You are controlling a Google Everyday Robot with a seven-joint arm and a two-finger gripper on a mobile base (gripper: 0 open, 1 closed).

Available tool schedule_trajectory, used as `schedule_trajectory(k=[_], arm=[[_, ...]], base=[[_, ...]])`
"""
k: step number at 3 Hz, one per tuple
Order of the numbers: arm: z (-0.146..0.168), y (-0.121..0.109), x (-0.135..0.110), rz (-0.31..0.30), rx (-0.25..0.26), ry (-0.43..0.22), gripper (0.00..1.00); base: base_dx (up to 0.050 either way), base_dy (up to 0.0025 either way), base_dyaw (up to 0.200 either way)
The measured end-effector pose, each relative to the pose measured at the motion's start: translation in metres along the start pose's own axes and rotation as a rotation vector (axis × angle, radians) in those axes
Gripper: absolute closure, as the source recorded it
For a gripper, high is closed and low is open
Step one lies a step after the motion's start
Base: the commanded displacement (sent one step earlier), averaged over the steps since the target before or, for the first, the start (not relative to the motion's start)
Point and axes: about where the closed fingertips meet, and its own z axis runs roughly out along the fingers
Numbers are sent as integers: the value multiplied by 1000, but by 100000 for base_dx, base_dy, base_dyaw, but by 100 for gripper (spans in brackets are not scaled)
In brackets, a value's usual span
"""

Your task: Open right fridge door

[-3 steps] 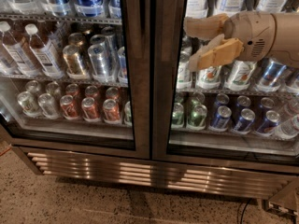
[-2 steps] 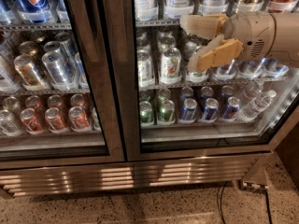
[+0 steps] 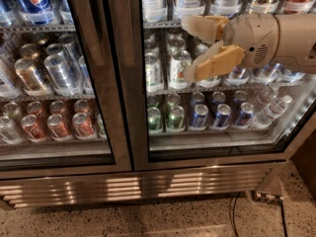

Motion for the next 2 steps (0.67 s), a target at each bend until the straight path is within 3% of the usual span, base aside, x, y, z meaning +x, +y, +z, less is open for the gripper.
schedule_trajectory(k=[1,2], arm=[[0,0,0,0,0,0,0],[0,0,0,0,0,0,0]], base=[[1,0,19809],[0,0,0]])
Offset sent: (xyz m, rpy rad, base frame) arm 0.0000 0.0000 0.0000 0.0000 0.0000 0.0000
